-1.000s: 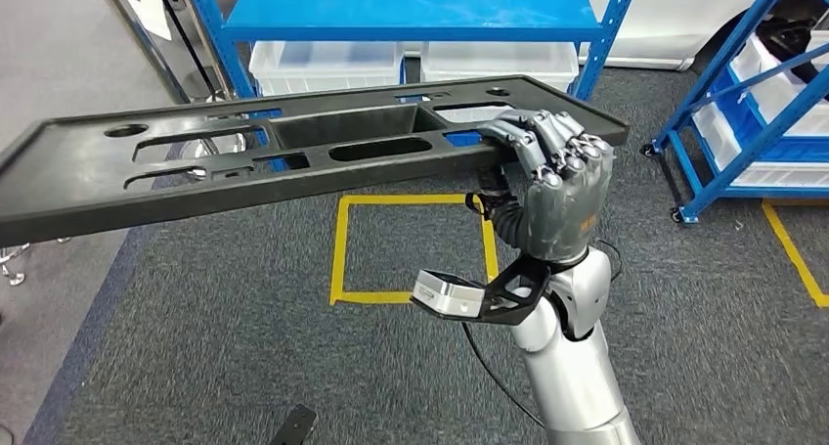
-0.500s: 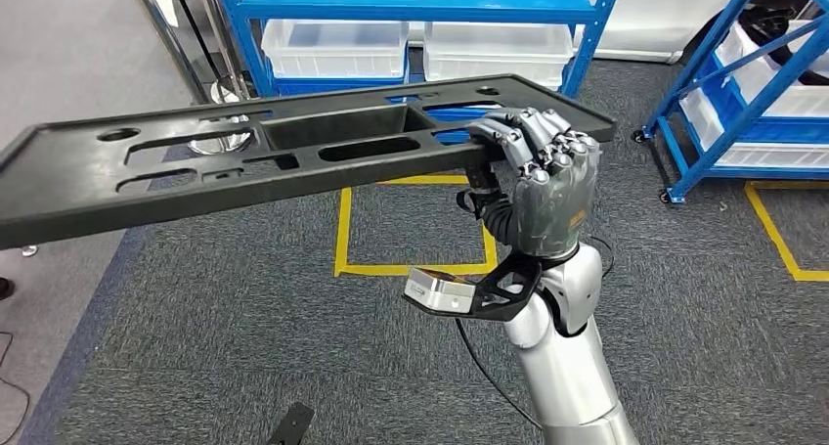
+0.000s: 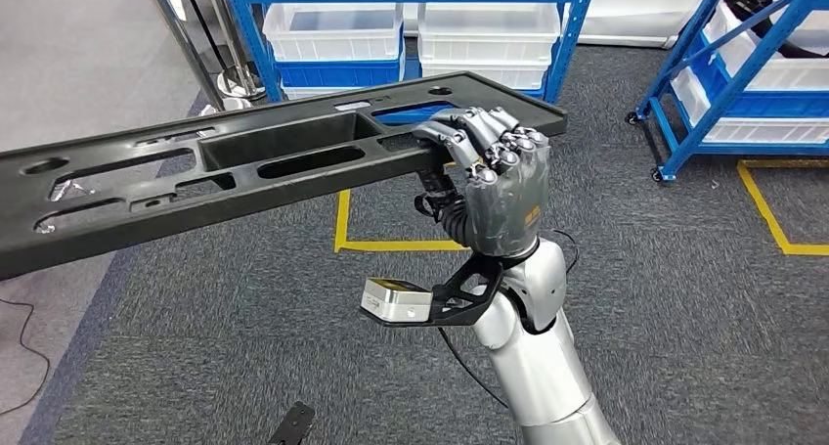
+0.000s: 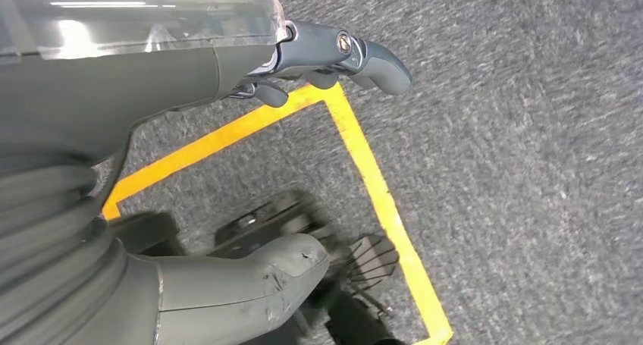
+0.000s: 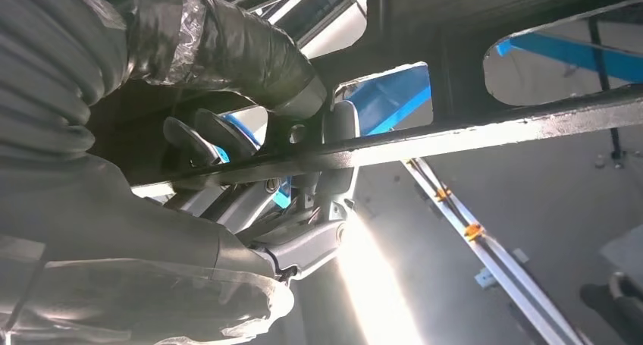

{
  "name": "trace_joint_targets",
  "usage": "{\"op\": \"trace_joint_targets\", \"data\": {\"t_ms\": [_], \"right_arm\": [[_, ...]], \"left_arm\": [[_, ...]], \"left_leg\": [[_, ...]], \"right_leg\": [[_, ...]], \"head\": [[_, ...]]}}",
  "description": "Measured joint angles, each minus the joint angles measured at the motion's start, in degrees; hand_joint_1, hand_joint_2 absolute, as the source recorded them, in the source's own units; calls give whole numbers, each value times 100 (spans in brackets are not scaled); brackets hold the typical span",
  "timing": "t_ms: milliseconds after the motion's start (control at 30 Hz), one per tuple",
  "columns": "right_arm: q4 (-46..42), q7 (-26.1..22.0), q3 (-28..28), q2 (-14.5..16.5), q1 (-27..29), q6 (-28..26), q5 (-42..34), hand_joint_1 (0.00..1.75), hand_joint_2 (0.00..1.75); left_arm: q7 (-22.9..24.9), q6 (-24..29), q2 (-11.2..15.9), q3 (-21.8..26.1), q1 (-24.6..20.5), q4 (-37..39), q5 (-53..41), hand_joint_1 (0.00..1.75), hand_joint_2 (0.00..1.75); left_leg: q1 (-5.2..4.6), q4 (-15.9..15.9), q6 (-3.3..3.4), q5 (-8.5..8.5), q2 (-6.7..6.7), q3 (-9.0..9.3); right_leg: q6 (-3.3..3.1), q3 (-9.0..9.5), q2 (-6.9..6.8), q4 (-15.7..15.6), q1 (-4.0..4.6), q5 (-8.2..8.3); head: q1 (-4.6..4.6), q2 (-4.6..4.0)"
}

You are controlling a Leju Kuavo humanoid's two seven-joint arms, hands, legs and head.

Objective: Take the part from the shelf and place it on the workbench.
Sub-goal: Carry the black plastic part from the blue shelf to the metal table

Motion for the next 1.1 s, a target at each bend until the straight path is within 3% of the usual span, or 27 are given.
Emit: {"op": "trace_joint_targets", "data": {"t_ms": [33,67,100,133,167,200,233,300,333,400,433,467,533,567,600,667,733,800,833,867,900,967,1033,1100], "right_arm": [[-1,-50,-3,27,-10,-1,47,175,175],[-4,-102,-5,59,-16,-1,90,175,175],[-5,-147,-8,86,-19,-2,121,175,175],[-5,-192,-13,106,-15,-2,146,175,175],[-7,-226,-18,121,-8,-2,169,175,175],[-9,-254,-30,129,-1,-2,188,175,175],[-12,-279,-44,131,9,-2,207,175,175],[-14,-323,-81,137,41,-2,233,175,175],[-12,-338,-99,139,64,-2,241,175,175],[6,-321,-125,141,96,-2,218,175,175],[21,-285,-131,140,102,-2,193,175,175],[34,-241,-132,139,102,-2,170,175,175],[48,-174,-125,141,90,-1,145,175,175],[52,-157,-122,141,85,-1,141,175,175],[58,-143,-119,141,80,0,138,175,175],[81,-85,-109,139,76,1,134,175,175],[108,11,-70,129,68,1,110,175,175],[132,79,-4,102,61,1,64,175,175],[144,97,35,80,59,1,47,175,175],[158,110,79,51,59,1,42,175,175],[171,130,128,19,59,1,45,175,175],[185,205,248,-63,46,1,37,175,175],[189,288,373,-156,-3,0,-25,175,175],[192,326,474,-236,-53,0,-131,175,175]], "left_arm": [[1,-20,6,-1,-23,-2,-17,0,175],[0,-39,11,-2,-40,-3,-31,0,175],[-2,-54,13,-4,-50,-3,-36,0,175],[-3,-64,13,-5,-47,-3,-42,0,175],[-5,-69,13,-6,-41,-2,-51,0,175],[-9,-71,12,-7,-38,-2,-59,0,175],[-16,-73,10,-7,-35,-2,-66,0,175],[-50,-76,9,-7,-31,-2,-66,0,175],[-71,-75,9,-6,-25,-2,-56,0,175],[-106,-68,9,-5,-11,-2,-31,0,175],[-122,-63,9,-4,-5,-2,-20,0,175],[-137,-59,9,-4,0,-2,-13,0,175],[-163,-52,9,-4,5,-2,-5,0,175],[-170,-51,10,-4,7,-2,-2,0,175],[-173,-50,10,-3,10,-2,-1,0,175],[-175,-47,12,-2,22,-2,4,0,175],[-180,-43,12,-2,41,-2,6,0,175],[-187,-39,12,-2,58,-2,5,0,175],[-189,-38,12,-2,65,-2,3,0,175],[-190,-37,13,-2,71,-2,-2,0,175],[-190,-37,15,-2,74,-2,-8,0,175],[-196,-37,20,-2,72,-2,-19,0,175],[-207,-37,24,-2,72,-2,-25,0,175],[-214,-38,32,-2,91,-2,-33,0,175]], "left_leg": [[-15,-367,27,-121,-4,276],[-35,-620,59,-217,-6,442],[-50,-747,94,-226,-4,474],[-43,-765,134,-159,13,431],[-37,-795,182,-78,30,387],[-26,-820,229,16,47,324],[-17,-835,266,108,64,240],[-31,-830,303,254,65,39],[-35,-825,301,321,68,-65],[-36,-799,280,450,81,-268],[-34,-775,262,510,87,-364],[-35,-742,240,559,90,-447],[-48,-642,187,624,83,-572],[-53,-607,154,657,80,-611],[-52,-585,116,691,79,-639],[-24,-536,38,688,68,-696],[1,-172,-24,388,44,-855],[15,555,-69,-54,33,-1126],[20,873,-84,-184,32,-1227],[24,1015,-88,-204,32,-1242],[25,938,-81,-122,31,-1142],[24,263,-39,146,-16,-689],[24,-343,16,269,-157,-297],[-5,-521,67,264,-222,-200]], "right_leg": [[28,-28,-2,-4,0,68],[60,-42,-7,-21,-2,136],[94,-47,-13,-51,-6,210],[128,-58,-9,-73,-14,254],[157,-89,4,-48,-17,196],[181,-146,17,73,-19,11],[200,-227,30,316,-23,-284],[230,-399,38,1054,-27,-850],[245,-452,38,1409,-31,-916],[260,-373,36,1716,-47,-632],[257,-188,34,1587,-56,-458],[244,108,31,1277,-62,-408],[200,769,24,414,-50,-652],[171,971,25,113,-38,-801],[137,1052,29,-56,-25,-879],[47,1020,28,-93,-27,-838],[-36,967,18,-105,-35,-757],[-72,879,16,-93,-22,-693],[-74,832,18,-81,-14,-666],[-71,789,21,-65,-9,-646],[-66,755,24,-47,-7,-633],[-51,718,38,-18,-8,-620],[-5,681,68,-5,-19,-600],[66,642,122,-9,-39,-561]], "head": [[1,0],[1,0],[2,0],[2,0],[3,0],[3,0],[4,0],[5,0],[7,0],[6,0],[7,0],[6,0],[5,0],[4,0],[3,0],[3,0],[3,0],[3,0],[3,0],[2,0],[2,0],[2,0],[3,0],[1,0]]}}
